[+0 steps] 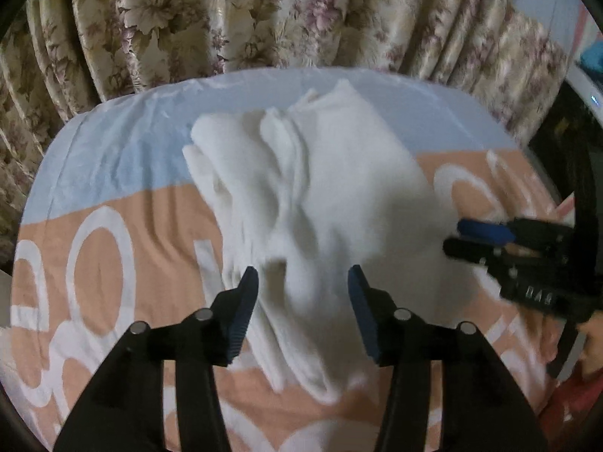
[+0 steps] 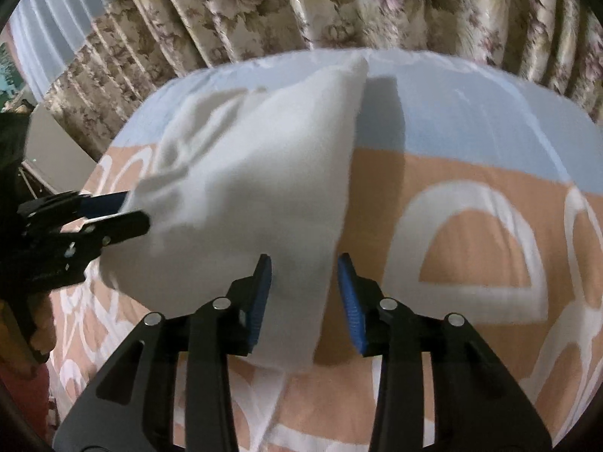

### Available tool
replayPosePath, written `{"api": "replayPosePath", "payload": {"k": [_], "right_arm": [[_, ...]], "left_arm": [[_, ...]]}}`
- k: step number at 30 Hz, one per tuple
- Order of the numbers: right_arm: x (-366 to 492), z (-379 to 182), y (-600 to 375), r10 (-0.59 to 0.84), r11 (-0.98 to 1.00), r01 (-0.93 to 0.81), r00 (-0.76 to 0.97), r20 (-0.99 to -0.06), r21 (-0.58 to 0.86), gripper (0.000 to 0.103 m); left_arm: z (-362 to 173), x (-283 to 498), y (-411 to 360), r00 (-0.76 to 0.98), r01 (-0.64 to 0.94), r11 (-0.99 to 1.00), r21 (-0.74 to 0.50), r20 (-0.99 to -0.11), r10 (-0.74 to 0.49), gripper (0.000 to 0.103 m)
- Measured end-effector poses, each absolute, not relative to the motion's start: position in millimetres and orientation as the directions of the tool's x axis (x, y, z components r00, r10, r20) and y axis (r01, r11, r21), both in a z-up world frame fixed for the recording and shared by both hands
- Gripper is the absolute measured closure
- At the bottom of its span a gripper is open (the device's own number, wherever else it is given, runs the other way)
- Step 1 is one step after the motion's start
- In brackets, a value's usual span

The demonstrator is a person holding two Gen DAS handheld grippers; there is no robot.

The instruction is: Fold small clothes

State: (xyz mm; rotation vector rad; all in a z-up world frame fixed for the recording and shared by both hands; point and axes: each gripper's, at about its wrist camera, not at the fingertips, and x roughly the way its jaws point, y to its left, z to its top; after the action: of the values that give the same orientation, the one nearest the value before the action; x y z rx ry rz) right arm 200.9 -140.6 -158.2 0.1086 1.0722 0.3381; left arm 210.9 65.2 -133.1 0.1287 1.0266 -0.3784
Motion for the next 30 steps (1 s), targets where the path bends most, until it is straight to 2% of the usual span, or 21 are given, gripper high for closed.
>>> {"api": "replayPosePath", "payload": {"k": [3,6,8,10,13,20,24,26,28,30], "right_arm": [[193,-163,-142,0.317,0.948,-0.177,0.429,-0.846,0.266,0.066],[188,-168,-136,0.300,0.954,-0.152,0.420,-0.856,0.260,0.066],[187,-174,-132,0.309,0.951,-0.128,0.398,-0.864,0.281,0.071],[186,-172,-124,0.300,0.954,-0.153,0.407,-0.863,0.259,0.083],[181,-161,-115,0.287,0.955,-0.202,0.433,-0.854,0.219,0.086],[169,-166,-96,0.172,0.927,-0.374,0.454,-0.874,-0.012,0.087],[173,-173,-102,0.187,0.914,-0.406,0.445,-0.876,-0.011,0.086],[174,-169,-107,0.225,0.915,-0.402,0.436,-0.871,0.035,0.084],[175,-163,-112,0.253,0.916,-0.394,0.437,-0.863,0.070,0.082],[177,-150,-119,0.290,0.917,-0.383,0.447,-0.846,0.112,0.082]], "left_arm": [[-140,204,64,0.471,0.329,0.944,-0.015,-0.864,-0.178,0.054],[-150,203,69,0.445,0.306,0.951,-0.037,-0.878,-0.178,0.082],[-155,201,67,0.443,0.314,0.949,-0.017,-0.882,-0.162,0.084],[-156,199,64,0.449,0.332,0.943,0.007,-0.880,-0.152,0.086],[-155,202,72,0.446,0.339,0.941,-0.003,-0.880,-0.164,0.088],[-162,197,80,0.436,0.388,0.922,-0.005,-0.880,-0.188,0.088],[-166,197,83,0.432,0.395,0.918,-0.027,-0.877,-0.212,0.084],[-165,198,86,0.432,0.381,0.923,-0.046,-0.875,-0.221,0.080],[-159,198,88,0.452,0.359,0.933,-0.027,-0.869,-0.200,0.061],[-151,197,88,0.481,0.355,0.935,-0.001,-0.857,-0.184,0.060]]}}
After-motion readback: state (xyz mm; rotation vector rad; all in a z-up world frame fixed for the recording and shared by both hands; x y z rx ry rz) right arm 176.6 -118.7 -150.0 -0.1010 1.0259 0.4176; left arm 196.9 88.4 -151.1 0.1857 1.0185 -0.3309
